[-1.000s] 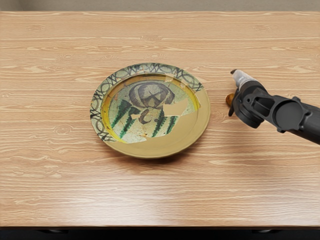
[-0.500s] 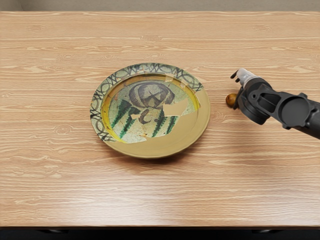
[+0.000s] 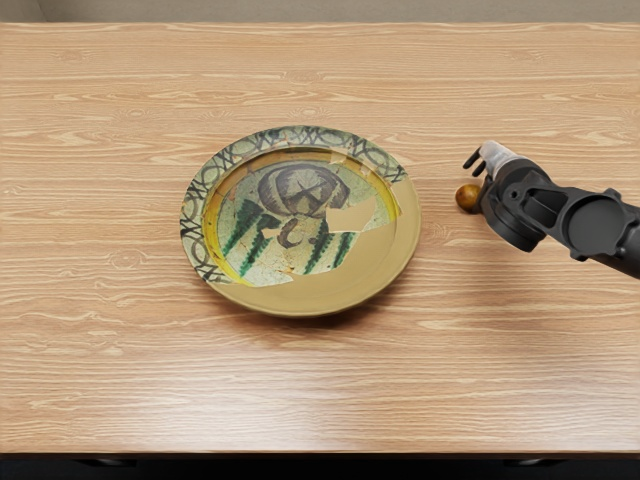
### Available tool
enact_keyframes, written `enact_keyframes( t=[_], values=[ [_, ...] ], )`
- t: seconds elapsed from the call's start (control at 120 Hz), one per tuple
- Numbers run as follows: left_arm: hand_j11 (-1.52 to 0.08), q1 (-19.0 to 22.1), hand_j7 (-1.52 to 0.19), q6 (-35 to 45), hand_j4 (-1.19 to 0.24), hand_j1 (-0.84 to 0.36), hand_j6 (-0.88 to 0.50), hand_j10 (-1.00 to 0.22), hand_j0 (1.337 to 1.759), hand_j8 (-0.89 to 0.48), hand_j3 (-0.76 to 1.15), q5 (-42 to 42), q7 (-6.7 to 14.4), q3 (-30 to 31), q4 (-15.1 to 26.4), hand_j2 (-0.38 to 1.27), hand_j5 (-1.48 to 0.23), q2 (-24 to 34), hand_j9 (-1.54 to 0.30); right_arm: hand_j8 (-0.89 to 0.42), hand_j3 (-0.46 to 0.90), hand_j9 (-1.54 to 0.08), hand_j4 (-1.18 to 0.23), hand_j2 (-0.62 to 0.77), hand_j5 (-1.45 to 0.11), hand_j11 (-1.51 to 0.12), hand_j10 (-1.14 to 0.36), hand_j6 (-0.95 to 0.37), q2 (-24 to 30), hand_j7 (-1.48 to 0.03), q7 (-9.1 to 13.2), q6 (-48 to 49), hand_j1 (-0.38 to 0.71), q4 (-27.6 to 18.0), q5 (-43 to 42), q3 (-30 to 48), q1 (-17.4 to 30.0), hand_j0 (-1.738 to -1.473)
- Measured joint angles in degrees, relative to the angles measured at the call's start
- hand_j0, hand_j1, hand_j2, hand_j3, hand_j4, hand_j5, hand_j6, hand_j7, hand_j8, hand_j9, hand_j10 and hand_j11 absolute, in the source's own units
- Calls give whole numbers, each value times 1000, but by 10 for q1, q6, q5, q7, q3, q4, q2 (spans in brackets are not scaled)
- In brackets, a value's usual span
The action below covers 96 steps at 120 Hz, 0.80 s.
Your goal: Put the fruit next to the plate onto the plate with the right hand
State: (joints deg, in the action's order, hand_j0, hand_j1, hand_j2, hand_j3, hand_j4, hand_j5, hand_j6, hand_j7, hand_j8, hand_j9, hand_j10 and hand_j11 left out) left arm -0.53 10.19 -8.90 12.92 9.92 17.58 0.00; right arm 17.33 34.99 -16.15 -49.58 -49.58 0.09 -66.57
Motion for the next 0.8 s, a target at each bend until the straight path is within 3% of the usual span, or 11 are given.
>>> enact_keyframes(
  t=[0.242, 0.383, 0.617, 0.708, 0.8],
  values=[
    [-27, 0, -27, 0, -20, 324, -20, -20, 1658, -20, 0, 0, 0, 0, 0, 4, -27, 0, -27, -502, 0, -662, -502, -61, -662, -663, -502, -506, 1, -657, 0, 1, 243, 0, 0, 0, 1, -1657],
    [-27, 0, -27, 0, -20, 324, -20, -20, 1658, -20, 0, 0, 0, 0, 0, 4, -27, 0, -27, -498, 0, -750, -571, 16, -747, -750, -566, -468, 1, -743, 0, 3, 289, 0, 0, 0, 1, -1656],
    [-27, 0, -27, 0, -20, 324, -20, -20, 1658, -20, 0, 0, 0, 0, 0, 4, -27, 0, -27, -455, -1, -871, -648, 4, -859, -885, -530, -417, 0, -864, 1, 8, 282, 0, -6, 1, 4, -1645],
    [-27, 0, -27, 0, -20, 324, -20, -20, 1658, -20, 0, 0, 0, 0, 0, 4, -27, 0, -27, -492, -1, -890, -729, 108, -870, -908, -555, -473, 1, -893, 1, 8, 267, 0, -6, 1, 5, -1645],
    [-27, 0, -27, 0, -20, 324, -20, -20, 1658, -20, 0, 0, 0, 0, 0, 4, -27, 0, -27, -511, -1, -902, -764, 108, -880, -921, -571, -510, 0, -911, 1, 8, 240, 0, -4, 0, 5, -1646]
  ],
)
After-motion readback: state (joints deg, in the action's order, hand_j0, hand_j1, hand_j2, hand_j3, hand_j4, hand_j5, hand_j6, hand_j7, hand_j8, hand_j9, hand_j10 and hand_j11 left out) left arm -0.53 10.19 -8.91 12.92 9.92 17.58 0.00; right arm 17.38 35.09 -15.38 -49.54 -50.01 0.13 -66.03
